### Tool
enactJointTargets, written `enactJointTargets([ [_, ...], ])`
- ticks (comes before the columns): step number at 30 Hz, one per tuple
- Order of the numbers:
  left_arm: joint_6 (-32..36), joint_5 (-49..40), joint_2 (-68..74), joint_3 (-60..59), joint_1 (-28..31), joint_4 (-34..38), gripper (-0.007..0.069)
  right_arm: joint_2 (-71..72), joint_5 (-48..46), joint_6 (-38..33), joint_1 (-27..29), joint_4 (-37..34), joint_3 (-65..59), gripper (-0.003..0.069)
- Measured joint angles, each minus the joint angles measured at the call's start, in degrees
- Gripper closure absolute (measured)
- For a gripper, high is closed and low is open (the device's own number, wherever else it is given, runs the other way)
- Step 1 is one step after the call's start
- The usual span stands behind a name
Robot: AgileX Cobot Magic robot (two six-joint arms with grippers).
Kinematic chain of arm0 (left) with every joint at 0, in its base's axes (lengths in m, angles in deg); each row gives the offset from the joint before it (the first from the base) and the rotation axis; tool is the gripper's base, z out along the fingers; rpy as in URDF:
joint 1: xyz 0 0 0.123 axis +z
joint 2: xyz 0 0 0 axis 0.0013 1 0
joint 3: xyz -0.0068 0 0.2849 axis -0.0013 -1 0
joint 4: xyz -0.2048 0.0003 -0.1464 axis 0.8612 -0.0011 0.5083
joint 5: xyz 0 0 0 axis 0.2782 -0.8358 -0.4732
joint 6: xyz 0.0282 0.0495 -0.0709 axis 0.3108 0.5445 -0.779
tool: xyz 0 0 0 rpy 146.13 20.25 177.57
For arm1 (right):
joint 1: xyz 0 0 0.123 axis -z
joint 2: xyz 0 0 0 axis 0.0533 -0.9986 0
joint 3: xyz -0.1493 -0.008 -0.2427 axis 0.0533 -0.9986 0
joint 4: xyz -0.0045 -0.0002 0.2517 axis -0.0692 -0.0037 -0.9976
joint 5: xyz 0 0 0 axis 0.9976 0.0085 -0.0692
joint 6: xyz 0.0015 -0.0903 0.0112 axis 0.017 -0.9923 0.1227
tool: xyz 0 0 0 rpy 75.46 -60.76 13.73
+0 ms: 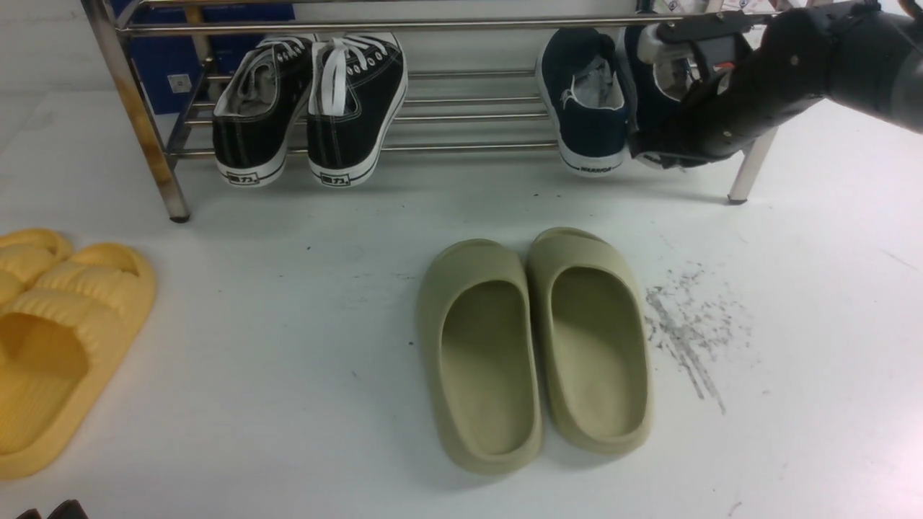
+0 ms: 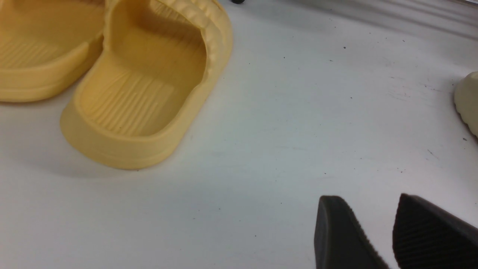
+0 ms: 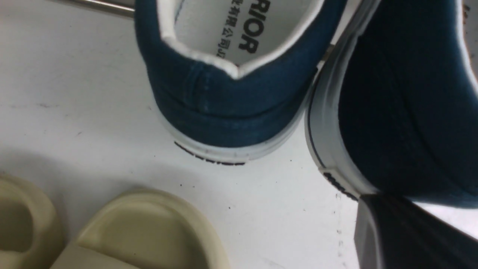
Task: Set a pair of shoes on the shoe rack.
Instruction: Use the right arm to put a shoe into the shoe rack
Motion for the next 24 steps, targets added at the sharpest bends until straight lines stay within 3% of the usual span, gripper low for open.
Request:
enactJointTargets([
  [16, 0.00, 0.00, 0.00, 0.00, 0.00, 0.00, 0.0386, 0.45, -9.70, -0.17, 1.12, -0.59, 6.77, 0.0647],
  [24, 0.00, 0.00, 0.00, 0.00, 0.00, 0.00, 0.0386, 4.42, -15.95, -4.72, 1.12, -3.84, 7.03, 0.0643],
])
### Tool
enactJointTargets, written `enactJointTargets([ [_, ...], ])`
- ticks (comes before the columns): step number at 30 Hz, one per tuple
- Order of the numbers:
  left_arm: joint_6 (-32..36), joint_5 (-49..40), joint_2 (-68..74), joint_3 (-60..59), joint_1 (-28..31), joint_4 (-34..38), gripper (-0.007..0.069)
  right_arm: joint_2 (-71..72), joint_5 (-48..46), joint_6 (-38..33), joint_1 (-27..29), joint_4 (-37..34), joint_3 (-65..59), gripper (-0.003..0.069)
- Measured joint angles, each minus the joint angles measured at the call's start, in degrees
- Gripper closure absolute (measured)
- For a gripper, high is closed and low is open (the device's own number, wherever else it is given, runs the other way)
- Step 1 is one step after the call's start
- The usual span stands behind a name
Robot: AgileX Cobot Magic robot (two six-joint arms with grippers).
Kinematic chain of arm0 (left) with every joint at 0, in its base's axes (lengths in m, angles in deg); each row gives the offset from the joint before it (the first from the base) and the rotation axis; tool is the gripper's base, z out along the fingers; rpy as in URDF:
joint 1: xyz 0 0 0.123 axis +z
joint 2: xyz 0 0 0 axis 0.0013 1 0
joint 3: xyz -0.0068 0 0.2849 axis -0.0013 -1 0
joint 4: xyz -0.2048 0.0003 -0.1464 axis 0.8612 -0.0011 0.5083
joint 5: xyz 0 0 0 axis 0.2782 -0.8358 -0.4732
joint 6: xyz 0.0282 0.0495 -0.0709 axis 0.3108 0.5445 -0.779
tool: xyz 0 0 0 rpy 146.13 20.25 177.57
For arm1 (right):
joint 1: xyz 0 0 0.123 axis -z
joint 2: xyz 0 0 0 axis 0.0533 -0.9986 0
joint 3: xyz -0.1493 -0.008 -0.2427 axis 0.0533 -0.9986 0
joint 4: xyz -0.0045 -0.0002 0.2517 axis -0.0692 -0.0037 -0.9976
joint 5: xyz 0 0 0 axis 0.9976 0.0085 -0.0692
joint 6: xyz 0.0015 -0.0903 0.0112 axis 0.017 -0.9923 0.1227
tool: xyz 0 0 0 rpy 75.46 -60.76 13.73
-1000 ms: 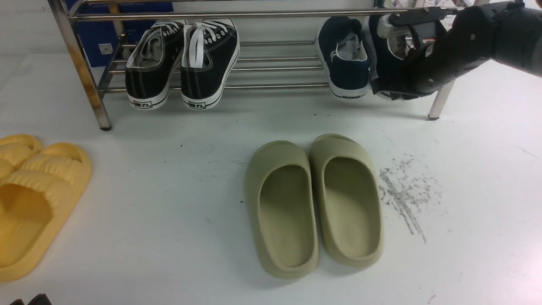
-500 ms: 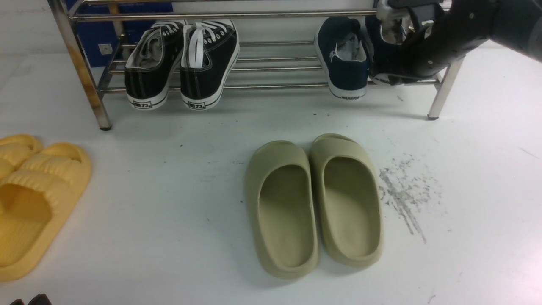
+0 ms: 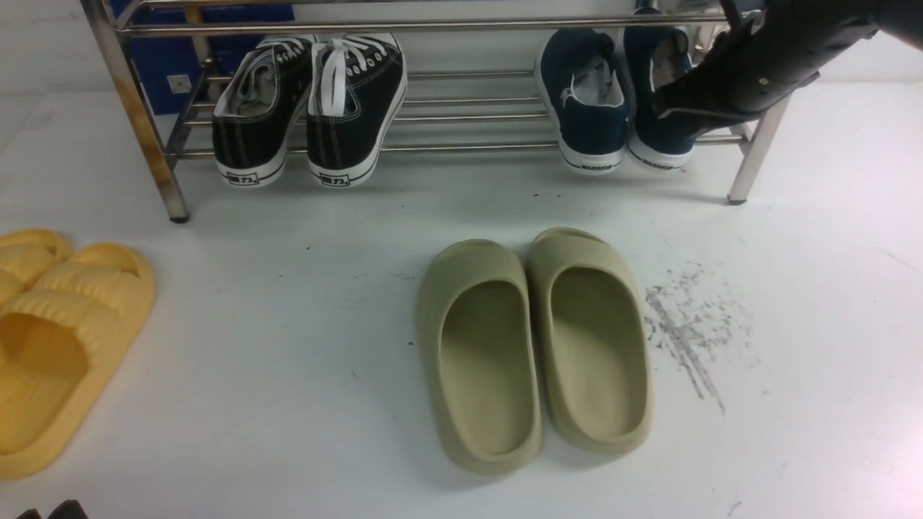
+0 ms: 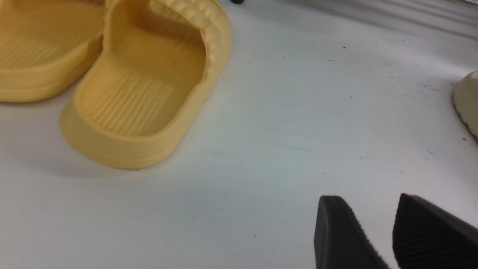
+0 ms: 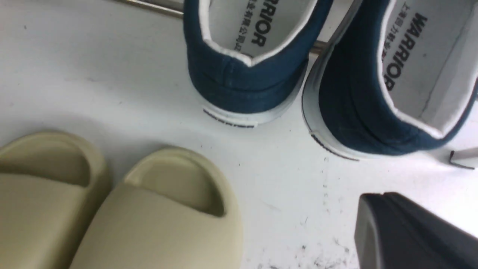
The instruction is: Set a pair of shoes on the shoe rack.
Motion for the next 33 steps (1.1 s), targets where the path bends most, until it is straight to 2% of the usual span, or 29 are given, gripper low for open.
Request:
enactJointTargets([
  [5, 0.00, 0.00, 0.00, 0.00, 0.00, 0.00, 0.0386, 6.26, -2.25, -0.21, 0.00, -0.14, -4.36, 0.0640],
  [8, 0.00, 0.00, 0.00, 0.00, 0.00, 0.00, 0.0386, 14.14, 0.93, -0.21, 0.00, -0.83, -12.86, 0.0637],
  [13, 0.00, 0.00, 0.00, 0.00, 0.00, 0.00, 0.0386, 31.75, 9.56, -2.91, 0.00, -6.62, -31.63, 0.0636],
  [20, 0.00, 0.00, 0.00, 0.00, 0.00, 0.00, 0.0386, 55.22, 11.08, -6.83, 0.00, -10.76, -47.85, 0.0636],
  [25, 0.00, 0.00, 0.00, 0.00, 0.00, 0.00, 0.0386, 68.30, 11.21, -7.28, 0.00, -12.24, -54.34, 0.0636],
  [33, 0.00, 0.00, 0.00, 0.00, 0.00, 0.00, 0.0386, 81.12, 9.74, -7.29, 0.00, -15.14, -59.86, 0.0629],
])
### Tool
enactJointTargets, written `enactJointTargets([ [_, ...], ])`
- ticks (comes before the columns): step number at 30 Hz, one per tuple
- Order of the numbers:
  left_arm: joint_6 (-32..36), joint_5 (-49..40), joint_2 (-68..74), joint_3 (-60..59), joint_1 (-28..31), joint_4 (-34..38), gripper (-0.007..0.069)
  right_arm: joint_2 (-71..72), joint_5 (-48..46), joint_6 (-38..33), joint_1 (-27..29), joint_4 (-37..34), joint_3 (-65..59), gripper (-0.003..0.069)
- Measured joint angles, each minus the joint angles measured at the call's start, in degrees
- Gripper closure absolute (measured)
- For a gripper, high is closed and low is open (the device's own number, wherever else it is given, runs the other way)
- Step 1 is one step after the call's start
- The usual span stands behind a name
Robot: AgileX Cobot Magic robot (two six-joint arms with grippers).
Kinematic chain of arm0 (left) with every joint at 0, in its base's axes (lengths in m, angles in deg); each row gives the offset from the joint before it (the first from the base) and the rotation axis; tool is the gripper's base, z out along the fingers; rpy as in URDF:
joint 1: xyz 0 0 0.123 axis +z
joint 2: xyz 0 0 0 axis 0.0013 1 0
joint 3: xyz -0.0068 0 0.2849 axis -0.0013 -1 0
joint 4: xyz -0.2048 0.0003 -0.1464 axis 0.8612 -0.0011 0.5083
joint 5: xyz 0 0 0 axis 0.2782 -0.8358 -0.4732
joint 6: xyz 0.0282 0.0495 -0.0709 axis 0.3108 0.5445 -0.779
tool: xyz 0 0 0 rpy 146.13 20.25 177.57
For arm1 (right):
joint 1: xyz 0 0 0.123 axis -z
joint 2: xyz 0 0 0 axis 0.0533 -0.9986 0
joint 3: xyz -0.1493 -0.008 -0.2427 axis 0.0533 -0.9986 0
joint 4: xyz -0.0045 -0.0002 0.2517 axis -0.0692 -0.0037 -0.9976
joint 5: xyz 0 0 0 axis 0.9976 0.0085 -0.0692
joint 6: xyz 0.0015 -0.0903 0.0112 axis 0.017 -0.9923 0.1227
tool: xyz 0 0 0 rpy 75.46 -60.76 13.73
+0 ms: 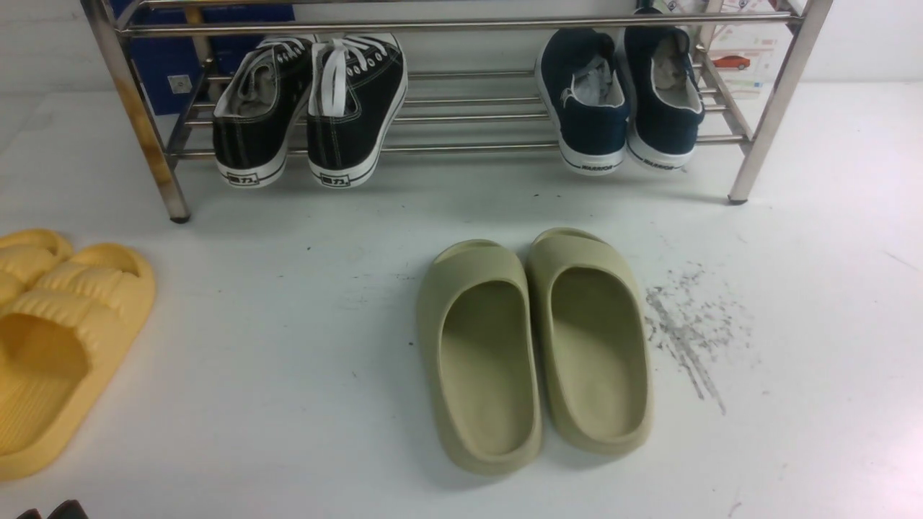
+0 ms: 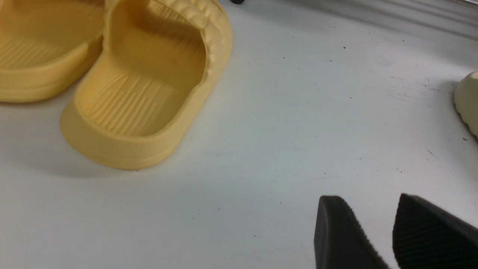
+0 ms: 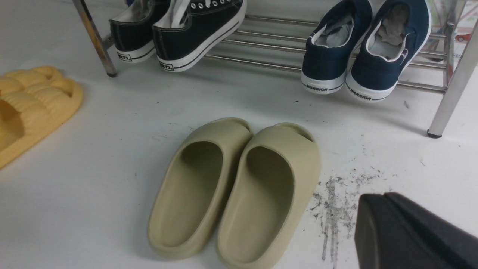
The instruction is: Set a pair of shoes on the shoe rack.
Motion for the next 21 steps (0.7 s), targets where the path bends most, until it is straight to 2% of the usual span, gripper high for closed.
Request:
enactJointTargets([
  [7, 0.00, 0.00, 0.00, 0.00, 0.00, 0.00, 0.0386, 5.64, -5.33, -0.05, 0.00, -0.41, -0.67, 0.0622],
  [13, 0.00, 0.00, 0.00, 0.00, 0.00, 0.00, 0.0386, 7.12, -5.59, -0.06, 0.00, 1.05, -0.72, 0.0637],
  [16, 0.00, 0.00, 0.00, 0.00, 0.00, 0.00, 0.0386, 7.56, -1.50, -0.22, 0.07, 1.76, -3.53, 0.0662],
  [21, 0.00, 0.00, 0.00, 0.00, 0.00, 0.00, 0.0386, 11.84, 14.09, -0.28, 2.46, 3.65, -16.06, 0.0662],
])
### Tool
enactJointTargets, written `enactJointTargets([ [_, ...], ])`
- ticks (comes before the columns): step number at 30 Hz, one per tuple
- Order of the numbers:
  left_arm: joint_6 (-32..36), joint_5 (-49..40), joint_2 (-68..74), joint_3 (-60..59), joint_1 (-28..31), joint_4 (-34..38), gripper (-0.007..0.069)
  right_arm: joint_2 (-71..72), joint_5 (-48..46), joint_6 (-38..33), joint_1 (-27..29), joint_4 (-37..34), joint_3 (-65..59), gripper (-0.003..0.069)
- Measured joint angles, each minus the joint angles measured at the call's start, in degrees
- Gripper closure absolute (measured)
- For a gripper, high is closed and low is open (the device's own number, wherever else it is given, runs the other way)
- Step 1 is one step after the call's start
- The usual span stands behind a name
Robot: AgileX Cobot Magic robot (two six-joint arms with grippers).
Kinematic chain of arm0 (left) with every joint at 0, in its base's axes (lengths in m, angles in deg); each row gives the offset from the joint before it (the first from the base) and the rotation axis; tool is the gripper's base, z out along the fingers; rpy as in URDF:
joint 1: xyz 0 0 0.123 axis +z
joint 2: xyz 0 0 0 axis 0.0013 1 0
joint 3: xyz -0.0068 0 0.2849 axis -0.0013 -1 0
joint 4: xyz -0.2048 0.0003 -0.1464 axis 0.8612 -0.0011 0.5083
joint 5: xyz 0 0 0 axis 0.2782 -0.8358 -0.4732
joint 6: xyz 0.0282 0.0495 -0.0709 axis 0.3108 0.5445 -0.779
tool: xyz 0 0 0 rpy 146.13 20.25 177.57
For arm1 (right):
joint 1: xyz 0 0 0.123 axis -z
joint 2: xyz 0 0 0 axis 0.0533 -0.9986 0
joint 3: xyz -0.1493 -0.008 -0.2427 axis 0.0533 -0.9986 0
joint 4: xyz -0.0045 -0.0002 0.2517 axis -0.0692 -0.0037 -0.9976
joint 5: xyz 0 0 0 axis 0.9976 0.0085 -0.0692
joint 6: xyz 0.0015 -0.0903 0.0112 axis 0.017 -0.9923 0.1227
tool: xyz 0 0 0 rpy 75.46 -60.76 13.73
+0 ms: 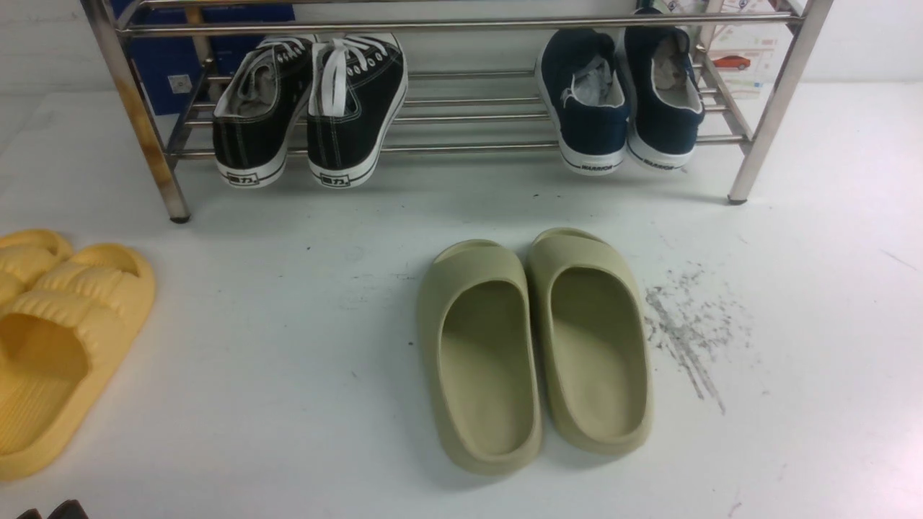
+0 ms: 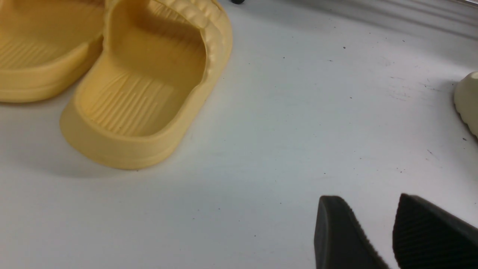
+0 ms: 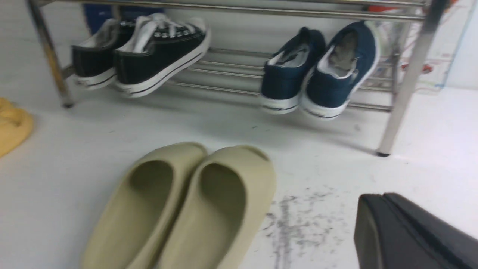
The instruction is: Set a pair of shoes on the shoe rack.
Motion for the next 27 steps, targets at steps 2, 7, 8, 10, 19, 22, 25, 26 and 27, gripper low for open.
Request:
enactJointTargets([
  [2, 0.00, 0.00, 0.00, 0.00, 0.00, 0.00, 0.0386, 3.47, 5.75, 1.26, 2.12, 3.06, -6.85, 0.0662],
  [7, 0.00, 0.00, 0.00, 0.00, 0.00, 0.00, 0.0386, 11.14, 10.00, 12.12, 6.38, 17.12, -18.18, 0.0662],
  [8, 0.00, 0.00, 0.00, 0.00, 0.00, 0.00, 0.0386, 11.76, 10.09, 12.72, 6.52, 17.73, -18.95, 0.0662],
  [10, 0.00, 0.00, 0.00, 0.00, 0.00, 0.00, 0.0386, 14.60, 10.30, 18.75, 7.72, 23.09, -22.52, 0.0662],
  [19, 0.00, -0.04, 0.00, 0.00, 0.00, 0.00, 0.0386, 20.73, 9.57, 29.50, 8.47, 29.92, -31.87, 0.0662],
  [22, 0.00, -0.11, 0.00, 0.00, 0.00, 0.00, 0.0386, 20.73, 8.04, 29.72, 8.47, 30.22, -31.87, 0.0662],
  [25, 0.00, -0.11, 0.00, 0.00, 0.00, 0.00, 0.0386, 20.73, 6.67, 29.72, 8.47, 29.80, -31.70, 0.0662],
  [26, 0.00, -0.11, 0.00, 0.00, 0.00, 0.00, 0.0386, 20.73, 6.58, 29.72, 8.47, 29.76, -31.69, 0.0662],
  [27, 0.00, -0.11, 0.00, 0.00, 0.00, 0.00, 0.0386, 20.73, 6.12, 29.72, 8.47, 29.42, -31.59, 0.0662],
])
